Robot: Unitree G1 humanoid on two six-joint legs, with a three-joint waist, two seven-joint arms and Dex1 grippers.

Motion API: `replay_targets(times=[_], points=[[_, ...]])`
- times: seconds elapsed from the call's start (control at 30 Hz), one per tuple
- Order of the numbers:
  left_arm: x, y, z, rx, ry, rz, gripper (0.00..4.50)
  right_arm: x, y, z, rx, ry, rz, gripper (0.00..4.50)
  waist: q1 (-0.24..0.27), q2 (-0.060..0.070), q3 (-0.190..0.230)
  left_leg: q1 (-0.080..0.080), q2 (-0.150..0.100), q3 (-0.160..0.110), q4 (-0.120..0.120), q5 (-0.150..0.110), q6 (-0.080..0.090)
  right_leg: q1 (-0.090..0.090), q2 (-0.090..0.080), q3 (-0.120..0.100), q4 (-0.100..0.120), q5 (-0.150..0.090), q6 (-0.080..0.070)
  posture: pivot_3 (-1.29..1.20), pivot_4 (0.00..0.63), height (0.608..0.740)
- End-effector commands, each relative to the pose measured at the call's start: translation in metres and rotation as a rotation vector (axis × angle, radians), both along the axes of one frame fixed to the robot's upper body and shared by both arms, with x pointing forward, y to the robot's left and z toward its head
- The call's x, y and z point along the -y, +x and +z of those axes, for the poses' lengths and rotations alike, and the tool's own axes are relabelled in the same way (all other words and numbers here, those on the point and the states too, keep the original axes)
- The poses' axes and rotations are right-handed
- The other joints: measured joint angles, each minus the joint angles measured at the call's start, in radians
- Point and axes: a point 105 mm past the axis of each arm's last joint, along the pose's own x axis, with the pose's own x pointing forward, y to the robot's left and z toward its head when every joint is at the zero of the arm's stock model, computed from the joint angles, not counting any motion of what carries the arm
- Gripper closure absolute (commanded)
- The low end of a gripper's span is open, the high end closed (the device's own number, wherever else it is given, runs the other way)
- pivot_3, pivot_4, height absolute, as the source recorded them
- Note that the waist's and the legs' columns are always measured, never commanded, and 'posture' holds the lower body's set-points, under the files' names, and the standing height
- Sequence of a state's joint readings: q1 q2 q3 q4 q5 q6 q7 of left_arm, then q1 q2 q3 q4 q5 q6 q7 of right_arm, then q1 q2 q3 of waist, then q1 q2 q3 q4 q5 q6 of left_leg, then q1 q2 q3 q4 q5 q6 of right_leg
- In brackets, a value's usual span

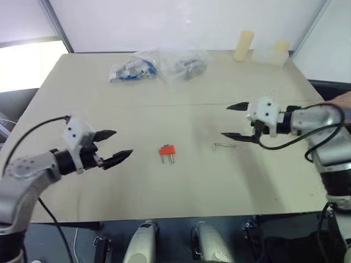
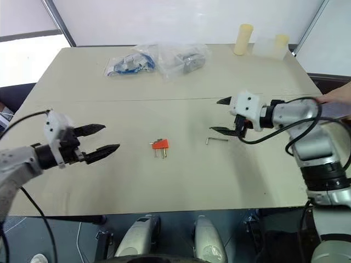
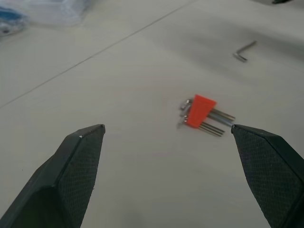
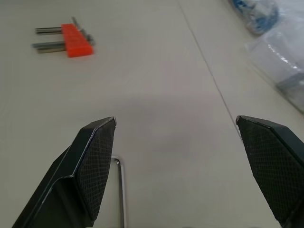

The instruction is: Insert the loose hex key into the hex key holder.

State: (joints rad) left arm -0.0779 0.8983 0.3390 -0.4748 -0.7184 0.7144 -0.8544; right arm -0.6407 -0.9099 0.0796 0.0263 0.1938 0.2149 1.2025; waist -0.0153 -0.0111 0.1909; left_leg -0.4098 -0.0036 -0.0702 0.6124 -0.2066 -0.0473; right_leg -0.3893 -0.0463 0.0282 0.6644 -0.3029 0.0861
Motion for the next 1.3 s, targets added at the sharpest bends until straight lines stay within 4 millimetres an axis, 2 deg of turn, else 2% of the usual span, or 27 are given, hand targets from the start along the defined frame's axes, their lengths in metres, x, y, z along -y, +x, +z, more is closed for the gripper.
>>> replay_targets(times=[0.03, 0.13, 0.47, 0.8, 0.9, 1.0, 1.17, 1.3], points=[[0.0, -0.005, 0.013, 0.009, 0.002, -0.044, 0.03, -0.004, -0.009, 0.01, -0.037, -0.02, 0.061, 0.27, 0.0, 0.0, 0.0, 0.0, 0.0, 0.0, 0.0, 0.0, 0.0, 0.0, 0.0, 0.0, 0.0, 0.0, 0.0, 0.0, 0.15, 0.74], [-0.004, 0.004, 0.018, 0.033, -0.017, -0.003, 0.03, -0.01, -0.012, 0.014, -0.056, 0.01, 0.083, 0.27, 0.001, 0.0, 0.0, 0.0, 0.0, 0.0, 0.0, 0.0, 0.0, 0.0, -0.001, 0.0, 0.0, 0.0, 0.0, 0.0, 0.15, 0.74], [0.003, 0.003, 0.023, 0.027, -0.017, -0.037, 0.03, -0.017, -0.016, 0.019, -0.054, 0.002, 0.108, 0.27, 0.001, 0.0, 0.0, 0.0, 0.0, 0.0, 0.0, 0.0, 0.0, -0.001, -0.001, 0.0, 0.0, 0.0, 0.0, 0.0, 0.15, 0.74], [0.008, 0.002, 0.023, 0.023, -0.016, -0.034, 0.03, -0.021, -0.011, 0.013, -0.059, -0.013, 0.124, 0.27, 0.001, 0.0, 0.0, 0.0, 0.0, 0.0, 0.0, 0.0, 0.0, -0.001, -0.001, 0.001, 0.0, 0.0, 0.0, 0.0, 0.15, 0.74], [0.01, 0.002, 0.022, 0.022, -0.012, -0.035, 0.03, -0.029, -0.01, 0.005, -0.08, -0.041, 0.171, 0.27, -0.002, 0.0, 0.0, 0.0, 0.0, 0.0, 0.0, 0.0, 0.0, -0.001, -0.001, 0.0, 0.0, 0.0, 0.0, 0.0, 0.15, 0.74], [0.013, 0.004, 0.019, 0.023, -0.016, -0.034, 0.03, -0.046, -0.003, -0.005, -0.1, -0.04, 0.227, 0.27, -0.006, 0.0, 0.0, 0.0, 0.001, 0.0, 0.0, 0.0, 0.0, -0.001, 0.0, 0.001, 0.0, 0.0, 0.0, 0.0, 0.15, 0.74], [0.017, 0.004, 0.013, 0.027, -0.011, -0.038, 0.03, -0.078, 0.01, -0.042, -0.126, -0.158, 0.347, 0.27, -0.004, 0.0, 0.0, 0.0, 0.0, 0.001, 0.0, 0.0, 0.0, -0.001, 0.001, 0.0, 0.001, 0.0, 0.0, 0.0, 0.15, 0.74], [0.018, 0.003, 0.01, 0.03, -0.006, -0.033, 0.03, -0.104, 0.025, -0.063, -0.13, -0.197, 0.403, 0.27, -0.005, 0.0, 0.0, 0.0, 0.0, 0.001, 0.0, 0.0, 0.0, -0.001, 0.001, 0.0, 0.001, 0.0, 0.001, 0.0, 0.15, 0.74]])
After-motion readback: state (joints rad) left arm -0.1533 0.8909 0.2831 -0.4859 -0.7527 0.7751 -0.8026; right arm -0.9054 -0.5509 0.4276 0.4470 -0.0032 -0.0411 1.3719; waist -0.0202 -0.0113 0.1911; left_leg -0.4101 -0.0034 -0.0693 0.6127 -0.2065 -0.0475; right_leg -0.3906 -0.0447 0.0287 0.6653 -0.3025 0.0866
